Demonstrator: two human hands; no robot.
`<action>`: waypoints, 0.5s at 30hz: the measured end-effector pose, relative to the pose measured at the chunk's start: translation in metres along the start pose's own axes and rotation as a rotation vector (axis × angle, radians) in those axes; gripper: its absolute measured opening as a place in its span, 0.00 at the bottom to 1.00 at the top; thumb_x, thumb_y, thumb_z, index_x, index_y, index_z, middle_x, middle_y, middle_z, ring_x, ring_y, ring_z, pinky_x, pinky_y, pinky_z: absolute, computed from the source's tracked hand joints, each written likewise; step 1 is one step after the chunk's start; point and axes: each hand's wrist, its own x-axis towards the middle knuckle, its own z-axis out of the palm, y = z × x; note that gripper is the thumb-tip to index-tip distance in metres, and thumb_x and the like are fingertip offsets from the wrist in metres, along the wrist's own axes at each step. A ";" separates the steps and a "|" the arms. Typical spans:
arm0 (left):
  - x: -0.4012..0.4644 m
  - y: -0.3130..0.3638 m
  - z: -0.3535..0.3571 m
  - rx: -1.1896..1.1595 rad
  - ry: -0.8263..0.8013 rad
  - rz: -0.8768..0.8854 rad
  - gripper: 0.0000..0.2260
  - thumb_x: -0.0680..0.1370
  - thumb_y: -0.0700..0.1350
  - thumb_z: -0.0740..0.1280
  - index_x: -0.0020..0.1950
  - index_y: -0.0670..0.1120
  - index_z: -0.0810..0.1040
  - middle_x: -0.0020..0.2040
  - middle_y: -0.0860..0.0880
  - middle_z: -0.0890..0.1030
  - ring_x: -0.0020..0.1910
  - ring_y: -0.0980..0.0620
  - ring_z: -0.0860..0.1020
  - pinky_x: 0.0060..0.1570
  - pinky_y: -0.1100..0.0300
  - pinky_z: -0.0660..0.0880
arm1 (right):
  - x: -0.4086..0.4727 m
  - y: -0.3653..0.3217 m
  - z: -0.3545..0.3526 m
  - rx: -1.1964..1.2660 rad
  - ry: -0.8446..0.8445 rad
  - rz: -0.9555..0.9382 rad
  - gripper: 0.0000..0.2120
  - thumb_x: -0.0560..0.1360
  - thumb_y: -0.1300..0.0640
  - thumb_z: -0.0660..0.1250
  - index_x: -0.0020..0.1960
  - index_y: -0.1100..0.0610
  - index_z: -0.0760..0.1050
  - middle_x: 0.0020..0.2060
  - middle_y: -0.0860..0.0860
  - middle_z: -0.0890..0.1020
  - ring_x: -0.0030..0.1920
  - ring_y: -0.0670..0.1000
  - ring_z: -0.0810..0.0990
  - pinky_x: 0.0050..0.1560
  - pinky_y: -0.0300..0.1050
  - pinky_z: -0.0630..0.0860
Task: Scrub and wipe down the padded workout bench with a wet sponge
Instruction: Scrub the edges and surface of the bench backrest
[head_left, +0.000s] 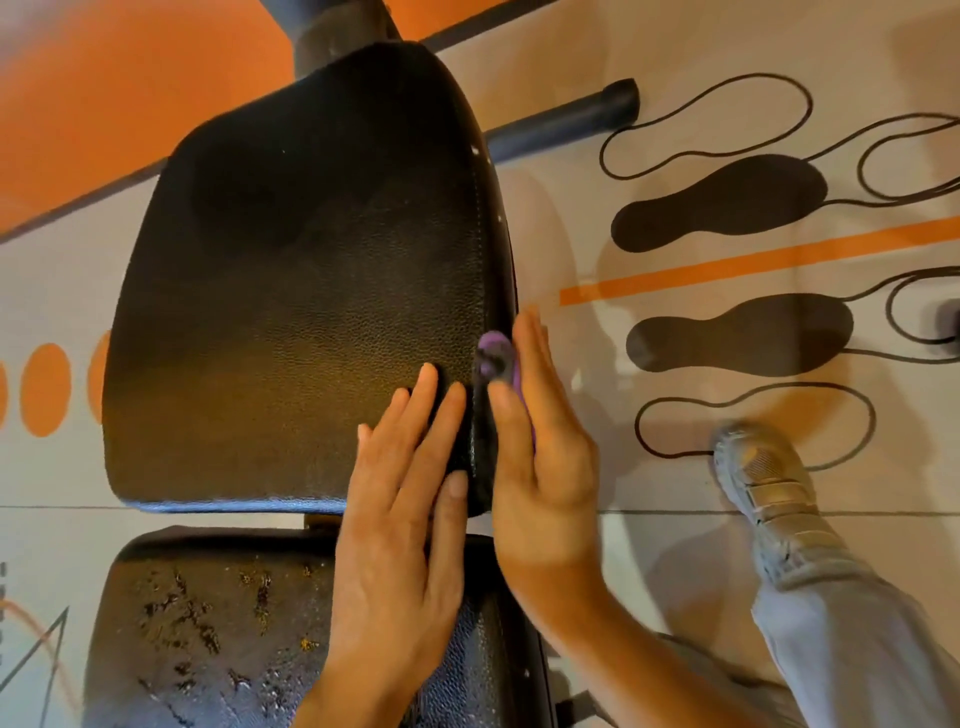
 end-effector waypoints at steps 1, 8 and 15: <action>0.008 0.002 -0.004 -0.016 0.030 0.000 0.24 0.83 0.46 0.55 0.78 0.59 0.57 0.79 0.58 0.60 0.79 0.58 0.57 0.78 0.56 0.45 | 0.021 -0.001 0.002 0.033 0.005 0.033 0.21 0.82 0.55 0.55 0.74 0.55 0.63 0.70 0.52 0.72 0.71 0.47 0.69 0.71 0.47 0.66; 0.109 0.007 -0.009 0.046 0.061 0.017 0.22 0.84 0.49 0.55 0.79 0.52 0.60 0.81 0.53 0.54 0.80 0.56 0.49 0.79 0.57 0.43 | 0.016 -0.009 0.013 0.266 0.172 0.080 0.18 0.79 0.58 0.62 0.69 0.53 0.69 0.64 0.49 0.78 0.67 0.46 0.74 0.68 0.51 0.71; 0.125 -0.004 -0.002 0.003 -0.014 -0.042 0.21 0.85 0.52 0.53 0.78 0.58 0.59 0.80 0.59 0.53 0.80 0.60 0.46 0.77 0.61 0.40 | 0.132 -0.014 0.015 0.114 0.071 0.125 0.13 0.82 0.56 0.57 0.61 0.55 0.77 0.49 0.49 0.84 0.51 0.44 0.82 0.57 0.46 0.78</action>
